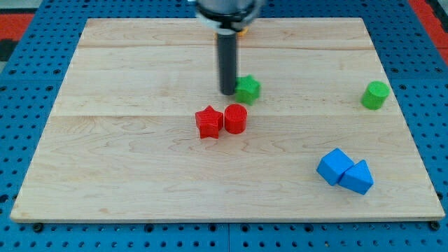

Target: Move the green circle into green star

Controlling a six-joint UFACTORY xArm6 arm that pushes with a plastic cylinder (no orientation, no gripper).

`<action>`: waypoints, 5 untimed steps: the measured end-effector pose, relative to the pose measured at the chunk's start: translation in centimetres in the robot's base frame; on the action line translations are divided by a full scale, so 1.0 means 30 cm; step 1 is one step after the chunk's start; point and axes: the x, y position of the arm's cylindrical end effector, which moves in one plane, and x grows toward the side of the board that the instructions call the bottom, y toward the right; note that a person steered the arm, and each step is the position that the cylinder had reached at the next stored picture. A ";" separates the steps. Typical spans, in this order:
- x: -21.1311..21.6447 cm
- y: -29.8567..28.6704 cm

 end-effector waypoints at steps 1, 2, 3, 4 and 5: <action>0.000 0.233; 0.000 0.370; 0.008 0.167; 0.213 0.227; 0.329 0.606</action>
